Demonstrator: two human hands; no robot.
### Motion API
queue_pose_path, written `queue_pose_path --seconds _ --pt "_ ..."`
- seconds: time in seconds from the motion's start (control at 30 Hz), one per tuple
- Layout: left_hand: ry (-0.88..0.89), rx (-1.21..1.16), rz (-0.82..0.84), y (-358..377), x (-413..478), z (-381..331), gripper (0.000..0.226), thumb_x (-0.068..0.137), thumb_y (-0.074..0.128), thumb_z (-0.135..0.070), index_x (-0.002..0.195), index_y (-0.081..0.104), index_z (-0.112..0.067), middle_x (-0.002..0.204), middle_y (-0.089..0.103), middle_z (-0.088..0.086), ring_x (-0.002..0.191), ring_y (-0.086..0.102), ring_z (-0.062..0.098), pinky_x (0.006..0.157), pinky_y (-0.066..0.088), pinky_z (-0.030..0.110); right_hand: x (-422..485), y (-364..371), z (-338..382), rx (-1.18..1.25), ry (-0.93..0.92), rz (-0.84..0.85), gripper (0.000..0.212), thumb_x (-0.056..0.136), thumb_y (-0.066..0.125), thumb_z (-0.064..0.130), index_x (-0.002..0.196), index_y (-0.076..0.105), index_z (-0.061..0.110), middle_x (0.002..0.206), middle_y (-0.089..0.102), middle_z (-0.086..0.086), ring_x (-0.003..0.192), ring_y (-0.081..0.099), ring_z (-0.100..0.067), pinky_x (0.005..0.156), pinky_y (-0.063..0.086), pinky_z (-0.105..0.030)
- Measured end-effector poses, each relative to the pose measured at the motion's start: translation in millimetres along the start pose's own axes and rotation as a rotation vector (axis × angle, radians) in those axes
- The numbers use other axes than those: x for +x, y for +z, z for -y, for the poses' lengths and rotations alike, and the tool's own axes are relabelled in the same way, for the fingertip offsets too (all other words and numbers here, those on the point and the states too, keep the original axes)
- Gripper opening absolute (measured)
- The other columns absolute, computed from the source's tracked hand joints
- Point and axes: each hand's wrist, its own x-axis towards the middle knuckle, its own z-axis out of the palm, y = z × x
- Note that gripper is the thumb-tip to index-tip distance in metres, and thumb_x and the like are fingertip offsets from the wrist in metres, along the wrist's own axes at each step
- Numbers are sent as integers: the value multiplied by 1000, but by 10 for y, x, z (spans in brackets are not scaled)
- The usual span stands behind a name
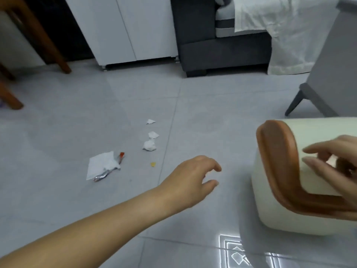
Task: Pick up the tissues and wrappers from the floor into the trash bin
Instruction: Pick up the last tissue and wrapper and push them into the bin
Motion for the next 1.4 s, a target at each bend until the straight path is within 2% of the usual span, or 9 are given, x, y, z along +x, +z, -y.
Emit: queue_pose_path --seconds 0.13,0.23,0.43,0.8,0.93,1.03,1.1,1.2,1.4 --pt "-224 98 -65 -394 -405 1131 29 86 58 -25 115 56 -20 115 59 1 102 57 16 92 48 36 453 429 590 -98 -219 93 22 83 43 59 98 53 47 87 48 31 75 53 -1 73 48 -33" --pt "-372 163 -112 -721 -671 1949 33 85 59 -23 117 55 -16 118 59 4 108 55 18 96 44 32 845 828 1291 -164 -307 187 25 81 42 62 97 53 47 76 48 29 53 44 9 47 42 -23" --pt "-583 134 2 -1145 -1248 3185 48 80 64 -27 123 48 -12 125 55 7 107 56 26 86 47 34 1231 2152 2436 -158 -349 552 27 85 55 46 111 52 41 95 52 19 64 43 3 64 37 -22" --pt "-409 -123 391 0 -2501 4112 45 73 72 -27 113 53 -16 110 52 5 99 54 19 86 42 28 121 4175 3259 3 -151 1128 38 76 66 33 110 52 23 111 52 3 100 57 -18 78 46 -29" --pt "-214 -60 305 204 -2636 4221 8 87 55 -22 91 57 -15 95 56 6 92 56 24 79 42 31 -55 4216 3263 -118 -418 1015 33 87 49 22 120 50 23 122 52 1 110 54 -21 85 48 -30" --pt "-190 -68 250 100 -2477 4372 12 90 49 -22 87 59 -16 92 57 5 91 56 23 78 44 32 -62 4203 3294 -102 -544 887 14 68 72 28 79 63 30 82 66 16 73 64 -4 55 49 -15" --pt "-235 -63 139 -102 -2210 4497 13 90 51 -23 87 62 -16 93 59 6 93 56 24 81 44 34 -5 4238 3285 -82 -552 901 18 66 76 27 78 63 30 83 66 17 74 64 -3 58 49 -14" --pt "-311 -75 -105 -466 -1646 4619 10 86 58 -20 86 66 -13 98 60 9 98 52 28 86 42 36 250 4332 3237 42 -369 956 16 87 51 20 100 58 26 107 61 9 100 57 -10 85 46 -24" --pt "-535 -130 -134 -692 -675 4692 7 82 62 -22 85 67 -21 150 28 4 138 16 31 111 22 39 1411 4338 2861 142 -30 542 18 84 56 5 95 65 17 84 63 5 75 52 -12 72 46 -30"
